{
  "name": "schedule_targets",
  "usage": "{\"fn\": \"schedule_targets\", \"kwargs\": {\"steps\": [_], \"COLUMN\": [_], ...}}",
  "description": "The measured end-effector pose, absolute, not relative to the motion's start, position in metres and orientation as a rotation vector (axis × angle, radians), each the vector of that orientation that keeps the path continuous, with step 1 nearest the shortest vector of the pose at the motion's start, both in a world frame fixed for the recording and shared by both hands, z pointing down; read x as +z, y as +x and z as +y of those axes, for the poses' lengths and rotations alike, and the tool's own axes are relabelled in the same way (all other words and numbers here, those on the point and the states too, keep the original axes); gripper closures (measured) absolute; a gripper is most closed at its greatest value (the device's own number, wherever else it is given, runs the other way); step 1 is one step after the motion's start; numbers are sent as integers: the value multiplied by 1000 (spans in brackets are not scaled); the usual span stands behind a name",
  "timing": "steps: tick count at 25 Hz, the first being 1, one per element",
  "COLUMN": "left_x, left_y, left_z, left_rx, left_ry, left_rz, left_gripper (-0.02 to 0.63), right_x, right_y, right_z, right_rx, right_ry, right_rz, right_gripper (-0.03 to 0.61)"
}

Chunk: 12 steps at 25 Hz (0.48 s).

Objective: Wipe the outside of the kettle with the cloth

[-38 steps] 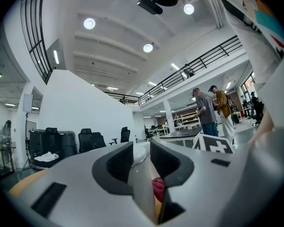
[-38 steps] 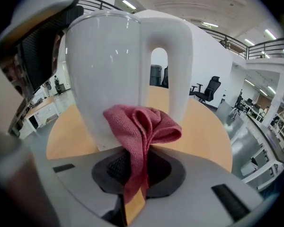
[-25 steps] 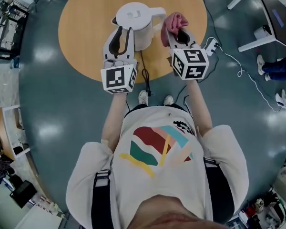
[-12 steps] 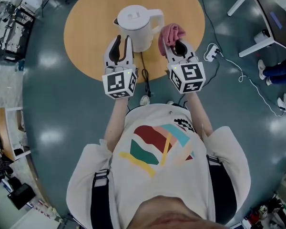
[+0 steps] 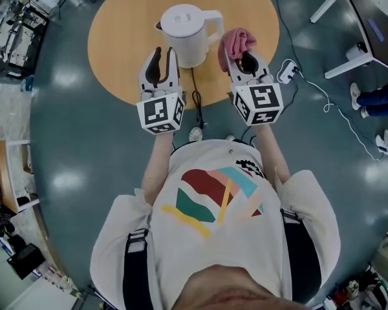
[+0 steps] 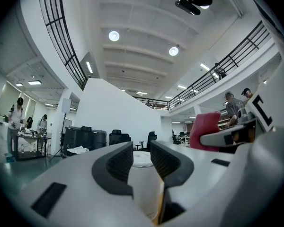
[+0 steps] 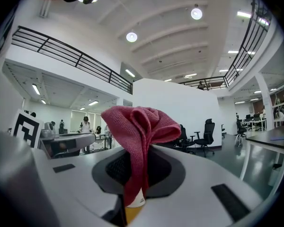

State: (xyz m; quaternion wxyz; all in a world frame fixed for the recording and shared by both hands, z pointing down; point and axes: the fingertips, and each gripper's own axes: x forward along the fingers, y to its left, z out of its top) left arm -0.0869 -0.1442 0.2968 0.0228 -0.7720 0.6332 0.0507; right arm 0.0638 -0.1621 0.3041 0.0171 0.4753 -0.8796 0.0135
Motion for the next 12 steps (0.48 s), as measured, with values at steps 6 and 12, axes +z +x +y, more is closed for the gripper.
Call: {"fn": "schedule_targets", "kwargs": {"steps": [6, 12], "left_x": [306, 306], "left_y": [-93, -88], "left_z": [-143, -140], "left_rx": [141, 147], "left_ry": [-2387, -2393], "left_rz": [1994, 1988], "left_gripper": [462, 462], "right_x": [312, 317], "right_y": [63, 67], "right_z": [-162, -159], "right_rx": [60, 75], "right_ry": [1467, 1460], "right_rz": [-2729, -2725], "right_gripper": [532, 532]}}
